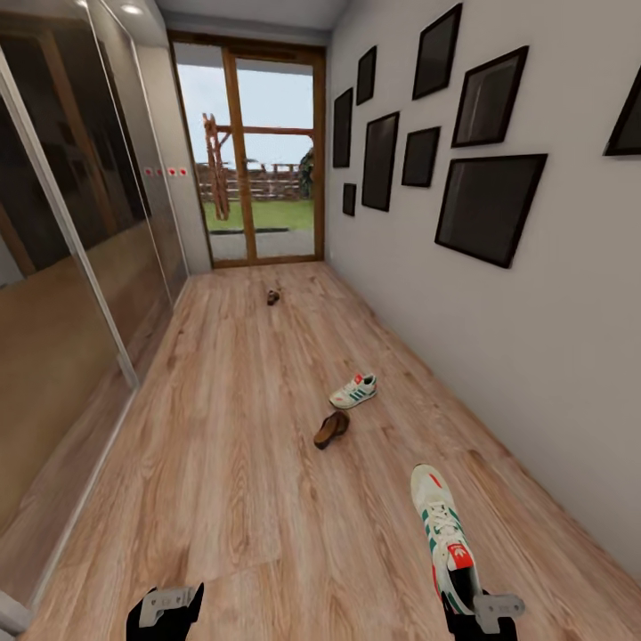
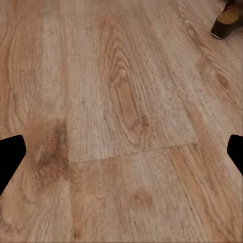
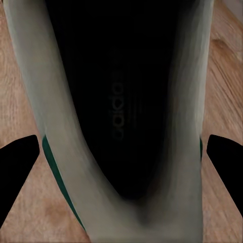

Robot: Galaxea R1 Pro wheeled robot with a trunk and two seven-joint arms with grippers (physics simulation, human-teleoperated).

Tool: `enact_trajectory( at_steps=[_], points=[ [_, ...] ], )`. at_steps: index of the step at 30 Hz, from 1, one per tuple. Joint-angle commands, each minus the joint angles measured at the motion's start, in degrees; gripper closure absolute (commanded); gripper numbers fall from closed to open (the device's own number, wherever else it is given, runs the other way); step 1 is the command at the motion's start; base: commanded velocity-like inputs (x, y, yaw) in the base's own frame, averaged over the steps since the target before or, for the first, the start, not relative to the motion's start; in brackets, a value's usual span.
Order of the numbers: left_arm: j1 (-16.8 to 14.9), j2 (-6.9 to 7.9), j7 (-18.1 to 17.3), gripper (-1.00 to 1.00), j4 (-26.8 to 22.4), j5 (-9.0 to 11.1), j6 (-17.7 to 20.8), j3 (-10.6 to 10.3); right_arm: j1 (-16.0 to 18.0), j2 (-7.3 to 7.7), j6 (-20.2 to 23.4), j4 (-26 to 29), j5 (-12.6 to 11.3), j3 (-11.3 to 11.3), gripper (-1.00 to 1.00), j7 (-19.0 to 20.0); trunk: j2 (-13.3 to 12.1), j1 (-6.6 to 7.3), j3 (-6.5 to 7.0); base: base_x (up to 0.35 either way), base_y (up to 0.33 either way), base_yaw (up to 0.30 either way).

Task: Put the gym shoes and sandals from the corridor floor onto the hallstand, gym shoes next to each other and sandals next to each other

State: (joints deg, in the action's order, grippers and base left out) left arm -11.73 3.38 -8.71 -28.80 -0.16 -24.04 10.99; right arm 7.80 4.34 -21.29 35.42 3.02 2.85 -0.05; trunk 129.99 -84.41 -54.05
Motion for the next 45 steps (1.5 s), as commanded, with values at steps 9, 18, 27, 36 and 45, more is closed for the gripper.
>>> enact_trajectory(
  at_steps=[9,18,27,36,45],
  points=[
    [0.0,-0.04,-0.5,-1.0,0.1,0.0,-0.1,0.3,0.0,-0.03,-0.2,0.0,0.4,0.1,1.0,0.2,0.0,-0.02,-0.05,0.285,0.208,-0.006],
    [0.0,-0.04,-0.5,-1.0,0.1,0.0,-0.1,0.3,0.0,-0.03,-0.2,0.0,0.4,0.1,1.0,0.2,0.0,-0.02,-0.05,0.282,0.214,-0.177],
    [0.0,-0.04,-0.5,-1.0,0.1,0.0,-0.1,0.3,0.0,-0.03,-0.2,0.0,0.4,0.1,1.0,0.2,0.0,-0.02,-0.05,0.276,0.217,-0.285],
    [0.0,-0.04,-0.5,-1.0,0.1,0.0,-0.1,0.3,0.0,-0.03,-0.2,0.0,0.4,0.1,1.0,0.2,0.0,-0.02,-0.05,0.238,0.235,-0.296],
    [0.0,-0.04,-0.5,-1.0,0.1,0.0,-0.1,0.3,0.0,-0.03,-0.2,0.1,0.3,0.1,1.0,0.2,0.0,-0.02,-0.05,0.194,0.253,-0.165]
  ],
)
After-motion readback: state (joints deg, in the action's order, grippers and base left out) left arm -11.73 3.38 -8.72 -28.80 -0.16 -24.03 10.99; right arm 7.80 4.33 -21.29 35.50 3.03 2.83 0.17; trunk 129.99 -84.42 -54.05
